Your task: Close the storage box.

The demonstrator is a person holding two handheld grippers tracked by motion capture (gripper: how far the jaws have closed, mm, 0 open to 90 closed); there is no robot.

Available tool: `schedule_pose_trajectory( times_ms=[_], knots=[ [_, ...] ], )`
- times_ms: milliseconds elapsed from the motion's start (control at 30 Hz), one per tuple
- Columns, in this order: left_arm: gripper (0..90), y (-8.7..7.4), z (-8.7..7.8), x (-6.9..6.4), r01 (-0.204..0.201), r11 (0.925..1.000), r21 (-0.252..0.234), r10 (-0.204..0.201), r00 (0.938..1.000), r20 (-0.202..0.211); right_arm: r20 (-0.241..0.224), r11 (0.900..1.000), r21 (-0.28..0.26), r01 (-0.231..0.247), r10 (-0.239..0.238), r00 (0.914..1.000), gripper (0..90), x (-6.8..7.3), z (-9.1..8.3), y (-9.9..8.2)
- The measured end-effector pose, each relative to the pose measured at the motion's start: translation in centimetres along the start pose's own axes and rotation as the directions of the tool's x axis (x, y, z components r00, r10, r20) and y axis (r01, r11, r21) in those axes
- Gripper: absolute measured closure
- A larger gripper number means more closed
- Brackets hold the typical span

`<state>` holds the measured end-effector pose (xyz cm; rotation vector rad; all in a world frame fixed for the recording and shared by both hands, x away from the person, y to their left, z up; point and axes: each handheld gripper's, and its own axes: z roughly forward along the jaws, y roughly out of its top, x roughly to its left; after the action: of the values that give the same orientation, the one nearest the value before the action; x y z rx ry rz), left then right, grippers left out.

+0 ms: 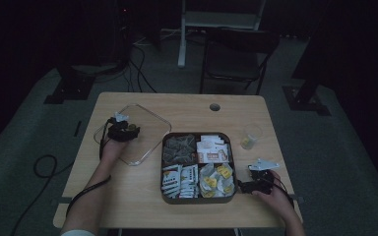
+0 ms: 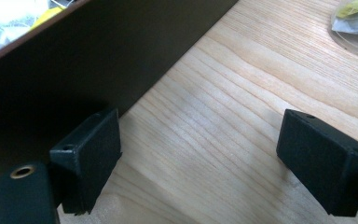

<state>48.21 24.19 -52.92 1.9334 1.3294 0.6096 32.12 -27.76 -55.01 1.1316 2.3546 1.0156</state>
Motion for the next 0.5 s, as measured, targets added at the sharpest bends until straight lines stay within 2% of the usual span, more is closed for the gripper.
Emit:
schedule_pose_trajectory(
  times_ms=[67, 133, 167, 200, 300, 500],
  knots=[
    [47.7, 0.01, 0.29, -0.09, -0.009, 0.9999, 0.013, 0.009, 0.9999, -0.011, 0.0, 1.0, 0.0, 0.001, -0.001, 1.0, 13.1, 0.0, 0.0, 0.0],
    [52.0, -0.04, 0.5, -0.25, -0.023, 0.9994, 0.027, 0.025, 0.9985, -0.049, 0.0, 1.0, 0.0, 0.001, -0.001, 1.0, 13.1, 0.0, 0.0, 0.0],
    [54.2, -0.08, 0.57, -0.21, -0.011, 0.9996, 0.025, 0.012, 0.9984, -0.055, 0.0, 1.0, 0.0, 0.0, 0.0, 1.0, 13.1, 0.0, 0.0, 0.0],
    [55.2, -0.09, 0.63, -0.16, 0.003, 0.9997, 0.023, -0.002, 0.9987, -0.05, 0.0, 1.0, 0.0, 0.0, 0.0, 1.0, 13.1, 0.0, 0.0, 0.0],
    [57.2, 0.05, 0.69, -0.22, 0.0, 0.9999, 0.015, 0.0, 0.999, -0.045, 0.0, 1.0, 0.0, 0.0, 0.0, 1.0, 13.1, 0.0, 0.0, 0.0],
    [58.9, 0.22, 0.88, -0.39, 0.013, 0.9993, 0.034, -0.011, 0.9981, -0.06, 0.0, 1.0, 0.0, 0.0, 0.0, 1.0, 13.1, 0.0, 0.0, 0.0]
  ],
)
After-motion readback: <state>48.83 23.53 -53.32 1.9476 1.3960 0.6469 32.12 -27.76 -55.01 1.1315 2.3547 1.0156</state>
